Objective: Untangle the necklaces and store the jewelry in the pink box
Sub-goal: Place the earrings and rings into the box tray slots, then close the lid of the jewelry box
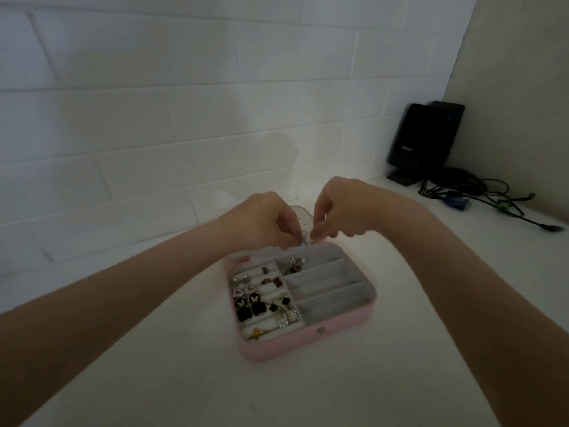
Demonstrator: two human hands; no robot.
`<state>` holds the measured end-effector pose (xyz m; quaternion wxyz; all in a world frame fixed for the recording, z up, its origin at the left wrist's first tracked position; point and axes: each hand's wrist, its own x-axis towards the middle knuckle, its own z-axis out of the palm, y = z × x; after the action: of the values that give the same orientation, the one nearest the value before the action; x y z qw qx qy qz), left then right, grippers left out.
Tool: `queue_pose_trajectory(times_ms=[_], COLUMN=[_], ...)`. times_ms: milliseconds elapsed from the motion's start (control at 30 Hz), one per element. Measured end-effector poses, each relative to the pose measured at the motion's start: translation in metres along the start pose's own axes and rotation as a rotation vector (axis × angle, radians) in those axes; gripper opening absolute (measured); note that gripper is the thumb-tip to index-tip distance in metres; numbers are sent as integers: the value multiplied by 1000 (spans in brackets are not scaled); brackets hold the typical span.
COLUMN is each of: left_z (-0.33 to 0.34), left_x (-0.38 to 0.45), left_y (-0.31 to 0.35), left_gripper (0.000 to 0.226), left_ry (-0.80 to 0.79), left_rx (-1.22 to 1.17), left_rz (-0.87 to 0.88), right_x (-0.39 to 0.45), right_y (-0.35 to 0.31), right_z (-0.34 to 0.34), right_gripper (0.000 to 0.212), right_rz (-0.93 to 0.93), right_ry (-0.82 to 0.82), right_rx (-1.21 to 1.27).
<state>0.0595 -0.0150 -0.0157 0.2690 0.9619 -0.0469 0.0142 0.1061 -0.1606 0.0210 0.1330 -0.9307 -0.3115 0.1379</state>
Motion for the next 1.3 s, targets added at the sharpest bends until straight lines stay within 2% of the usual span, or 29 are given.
queue_pose_trajectory(times_ms=[133,267,367,467,600,733,833,933,967,1033,1067,1133,1200,1233,1300], left_z=[1,-7,-28,-40,-40,-31,-19,-17,-19,-23,-24,-25,-26,-26,-28], left_x=[-1,-1,-4,-10,-21,-31,-34,-35,-34,-30,-30,-27,-22,-21,-21], left_y=[3,0,-16,-36,-55,-66,-66,-58,-56,-55,-54,-50,-48,-47,-42], left_gripper=[10,8,7,12,15,22,31,20,24,36,33,15,14,15,32], left_ry=[36,102,191,224,243,205,173,152,152,208,257,365,453,477,506], left_rx=[-12,-21,-59,-97,-5,-65,-248,-623,-729,-903,-967,-1071,-1084,-1042,-884], left_rz=[12,34,-36,-157,-259,-395,-480,-588,-610,-672,-697,-696,-600,-527,-392], right_x=[11,14,16,25,40,50,51,53,54,56,56,54,49,47,40], right_y=[11,15,14,8,-1,3,9,12,13,14,15,19,21,20,15], right_z=[1,9,9,7,11,19,29,39,41,41,40,37,31,27,19], right_gripper=[5,12,9,7,12,21,37,62,68,79,83,90,91,90,86], right_rz=[33,14,0,-23,-49,-2,51,91,103,132,149,166,140,113,44], right_ry=[-20,-102,-107,-35,111,216,159,72,61,52,58,115,222,279,362], right_rx=[188,206,173,181,180,136,188,350,399,484,542,680,745,710,521])
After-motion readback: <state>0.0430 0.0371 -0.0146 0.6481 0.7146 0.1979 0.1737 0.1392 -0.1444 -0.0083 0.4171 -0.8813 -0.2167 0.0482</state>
